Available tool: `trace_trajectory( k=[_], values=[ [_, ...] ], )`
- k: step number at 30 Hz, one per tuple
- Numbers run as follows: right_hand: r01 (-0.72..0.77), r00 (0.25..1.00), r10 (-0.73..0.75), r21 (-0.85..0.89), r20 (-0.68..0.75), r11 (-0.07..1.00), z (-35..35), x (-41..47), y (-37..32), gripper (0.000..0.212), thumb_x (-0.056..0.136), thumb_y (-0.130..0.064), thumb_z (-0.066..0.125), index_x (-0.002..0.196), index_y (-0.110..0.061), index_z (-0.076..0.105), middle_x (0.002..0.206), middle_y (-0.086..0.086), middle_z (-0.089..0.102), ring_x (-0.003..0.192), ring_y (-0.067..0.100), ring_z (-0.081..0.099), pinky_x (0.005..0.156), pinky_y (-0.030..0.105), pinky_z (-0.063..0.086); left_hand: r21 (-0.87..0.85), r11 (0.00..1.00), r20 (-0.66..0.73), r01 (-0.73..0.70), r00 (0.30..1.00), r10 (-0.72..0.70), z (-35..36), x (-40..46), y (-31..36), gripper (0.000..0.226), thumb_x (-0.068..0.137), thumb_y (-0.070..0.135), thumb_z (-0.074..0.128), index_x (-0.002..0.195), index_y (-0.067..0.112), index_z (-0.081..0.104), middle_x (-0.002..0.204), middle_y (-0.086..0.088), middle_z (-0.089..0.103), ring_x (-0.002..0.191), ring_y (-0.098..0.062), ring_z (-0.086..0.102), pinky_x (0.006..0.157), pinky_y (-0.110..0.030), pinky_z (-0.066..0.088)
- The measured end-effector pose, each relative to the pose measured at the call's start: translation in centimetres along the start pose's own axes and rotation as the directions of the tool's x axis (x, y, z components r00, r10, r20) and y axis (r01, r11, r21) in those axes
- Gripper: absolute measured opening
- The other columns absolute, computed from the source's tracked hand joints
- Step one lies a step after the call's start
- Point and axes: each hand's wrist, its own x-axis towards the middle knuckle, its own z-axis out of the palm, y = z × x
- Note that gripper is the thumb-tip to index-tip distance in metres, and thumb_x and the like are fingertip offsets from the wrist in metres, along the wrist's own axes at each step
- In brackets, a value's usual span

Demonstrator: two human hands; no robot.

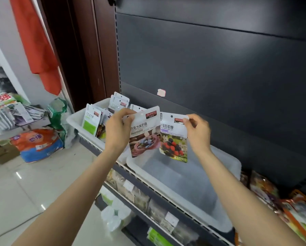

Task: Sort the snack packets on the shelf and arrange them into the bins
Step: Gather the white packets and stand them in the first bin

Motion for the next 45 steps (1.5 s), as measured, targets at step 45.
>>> trace_trajectory(
  k=[45],
  values=[
    [-0.45, 0.884, 0.467, -0.216, 0.033, 0.867, 26.7, 11.0, 1.8, 0.025, 0.095, -0.016, 0.052, 0.114, -0.011, 0.067, 0.117, 0.007, 0.066, 0.103, 0.019, 0.06, 0.085, 0.029, 0.044, 0.196, 0.958, 0.701, -0.207, 0.713, 0.011, 4.9, 26.0, -19.8, 0.022, 0.096, 0.011, 0.051, 0.111, 0.019, 0.065, 0.113, -0.003, 0.067, 0.085, -0.017, 0.061, 0.073, -0.027, 0.048]
  ],
)
